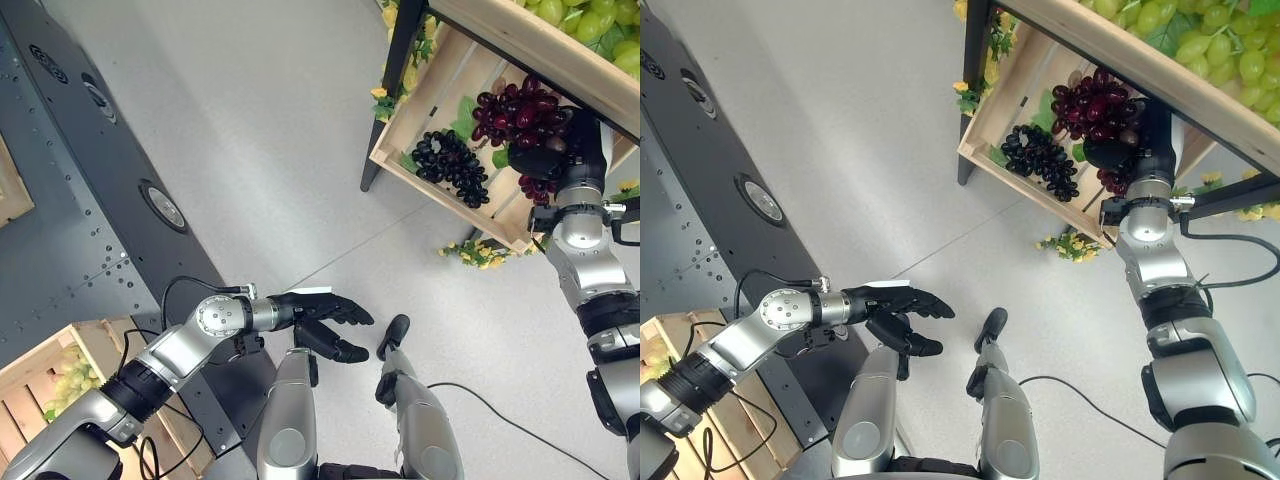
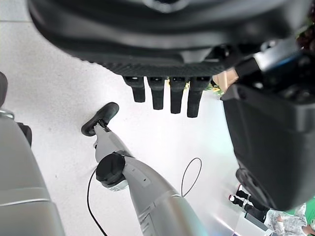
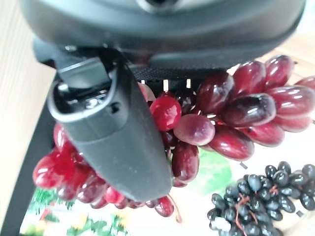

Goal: Pick up the fruits from the basket on one side to the basket on the other side

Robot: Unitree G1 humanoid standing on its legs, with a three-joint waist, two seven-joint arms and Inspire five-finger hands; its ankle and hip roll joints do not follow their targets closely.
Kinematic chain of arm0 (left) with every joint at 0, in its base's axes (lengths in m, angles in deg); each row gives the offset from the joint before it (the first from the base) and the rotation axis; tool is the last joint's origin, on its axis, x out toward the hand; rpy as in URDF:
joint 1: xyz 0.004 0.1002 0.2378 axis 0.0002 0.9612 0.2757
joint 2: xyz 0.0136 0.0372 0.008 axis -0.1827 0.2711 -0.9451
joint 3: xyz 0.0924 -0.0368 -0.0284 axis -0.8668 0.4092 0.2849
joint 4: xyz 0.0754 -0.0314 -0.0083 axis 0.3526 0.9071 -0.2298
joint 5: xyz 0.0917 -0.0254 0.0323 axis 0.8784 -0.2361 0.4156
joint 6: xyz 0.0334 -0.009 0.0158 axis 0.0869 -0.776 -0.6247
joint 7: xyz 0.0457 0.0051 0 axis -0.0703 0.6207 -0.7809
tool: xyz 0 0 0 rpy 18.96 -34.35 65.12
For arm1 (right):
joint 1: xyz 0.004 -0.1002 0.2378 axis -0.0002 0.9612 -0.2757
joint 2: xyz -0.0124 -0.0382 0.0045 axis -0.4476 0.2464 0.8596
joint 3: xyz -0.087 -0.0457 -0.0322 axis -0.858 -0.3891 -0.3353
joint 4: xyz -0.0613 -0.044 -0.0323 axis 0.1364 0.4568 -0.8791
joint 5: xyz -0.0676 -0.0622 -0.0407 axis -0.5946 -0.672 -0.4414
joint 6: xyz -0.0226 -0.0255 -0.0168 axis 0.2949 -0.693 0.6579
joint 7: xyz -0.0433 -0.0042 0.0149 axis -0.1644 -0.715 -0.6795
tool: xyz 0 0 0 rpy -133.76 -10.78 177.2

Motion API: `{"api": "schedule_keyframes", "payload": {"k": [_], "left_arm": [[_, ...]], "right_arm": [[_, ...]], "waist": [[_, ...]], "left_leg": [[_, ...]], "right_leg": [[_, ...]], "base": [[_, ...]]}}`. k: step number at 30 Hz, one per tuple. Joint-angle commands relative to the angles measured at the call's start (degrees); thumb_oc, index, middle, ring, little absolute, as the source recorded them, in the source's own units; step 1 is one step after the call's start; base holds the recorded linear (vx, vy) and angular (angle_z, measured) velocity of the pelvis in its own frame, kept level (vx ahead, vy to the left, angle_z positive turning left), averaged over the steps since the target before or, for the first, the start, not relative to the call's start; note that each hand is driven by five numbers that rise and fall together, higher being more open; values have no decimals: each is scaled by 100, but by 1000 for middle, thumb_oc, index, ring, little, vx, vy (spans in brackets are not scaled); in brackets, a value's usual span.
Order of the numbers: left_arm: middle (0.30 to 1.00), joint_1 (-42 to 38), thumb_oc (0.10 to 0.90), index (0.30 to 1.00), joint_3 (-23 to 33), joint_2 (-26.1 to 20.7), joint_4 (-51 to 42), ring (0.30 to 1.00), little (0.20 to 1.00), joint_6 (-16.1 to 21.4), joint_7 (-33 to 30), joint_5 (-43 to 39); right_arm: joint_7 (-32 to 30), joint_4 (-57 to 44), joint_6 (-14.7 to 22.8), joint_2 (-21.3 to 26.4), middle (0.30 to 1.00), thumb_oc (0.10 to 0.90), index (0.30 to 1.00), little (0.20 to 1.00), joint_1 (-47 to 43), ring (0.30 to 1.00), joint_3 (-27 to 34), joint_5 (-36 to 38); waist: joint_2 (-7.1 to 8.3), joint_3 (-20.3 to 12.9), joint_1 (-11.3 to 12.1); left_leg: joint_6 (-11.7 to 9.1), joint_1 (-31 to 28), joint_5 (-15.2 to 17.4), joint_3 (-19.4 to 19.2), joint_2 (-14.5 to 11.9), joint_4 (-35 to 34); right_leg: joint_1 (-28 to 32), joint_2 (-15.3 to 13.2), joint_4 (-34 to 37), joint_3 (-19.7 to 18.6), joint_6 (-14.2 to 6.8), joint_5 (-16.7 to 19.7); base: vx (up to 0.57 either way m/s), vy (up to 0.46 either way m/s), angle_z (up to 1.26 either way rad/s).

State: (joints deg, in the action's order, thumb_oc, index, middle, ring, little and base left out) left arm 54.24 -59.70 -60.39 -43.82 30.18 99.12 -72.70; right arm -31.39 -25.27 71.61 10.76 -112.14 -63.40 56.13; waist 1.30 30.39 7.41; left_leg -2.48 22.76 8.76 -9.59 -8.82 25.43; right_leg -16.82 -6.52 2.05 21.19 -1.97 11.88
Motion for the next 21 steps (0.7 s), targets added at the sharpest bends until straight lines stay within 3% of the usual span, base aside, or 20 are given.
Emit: {"api": "schedule_keyframes", "payload": {"k": [1, 8, 21], "left_arm": [[900, -88, 800, 900, -138, -105, -612, 900, 900, 706, -79, -690], [900, -151, 800, 900, -406, -12, -603, 900, 900, 759, -208, -809], [900, -255, 800, 900, -879, 219, -449, 900, 900, 927, -642, -782]], "right_arm": [[-675, -182, 474, 1030, 300, 400, 300, 300, -1224, 300, 42, -175], [-910, -6, 505, 997, 300, 400, 300, 300, -1651, 300, -13, -339], [-1345, 493, 176, 688, 300, 400, 300, 300, -1909, 300, -323, -480]], "waist": [[-148, -62, 154], [-199, -60, 136], [-414, -60, 119]], "left_leg": [[-208, 218, -656, 73, 249, -860], [-137, 299, -638, 54, 333, -944], [66, 569, -602, 27, 516, -1011]], "right_leg": [[711, -409, -1189, 92, -601, -1541], [389, -443, -1318, 58, -653, -1516], [-468, -611, -1856, -5, -681, -1513]], "base": [[0, 0, 0], [4, 6, 0], [5, 14, 0]]}}
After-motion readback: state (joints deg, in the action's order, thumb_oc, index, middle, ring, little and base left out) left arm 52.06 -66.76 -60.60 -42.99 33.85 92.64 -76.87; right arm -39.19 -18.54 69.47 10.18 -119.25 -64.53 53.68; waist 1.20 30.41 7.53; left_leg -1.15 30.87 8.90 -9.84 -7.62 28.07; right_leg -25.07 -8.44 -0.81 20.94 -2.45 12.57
